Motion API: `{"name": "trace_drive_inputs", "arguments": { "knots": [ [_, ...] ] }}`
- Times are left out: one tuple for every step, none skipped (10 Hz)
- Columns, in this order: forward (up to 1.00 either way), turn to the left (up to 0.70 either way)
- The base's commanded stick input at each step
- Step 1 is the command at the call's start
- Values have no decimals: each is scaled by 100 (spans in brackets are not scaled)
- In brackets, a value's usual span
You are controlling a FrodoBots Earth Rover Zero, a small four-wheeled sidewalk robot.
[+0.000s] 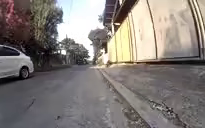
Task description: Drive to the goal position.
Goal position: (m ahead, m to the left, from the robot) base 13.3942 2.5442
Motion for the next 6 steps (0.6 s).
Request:
{"name": "trace_drive_inputs", "arguments": {
  "knots": [
    [91, 0],
    [91, 0],
    [91, 0],
    [91, 0],
    [91, 0],
    [91, 0]
  ]
}}
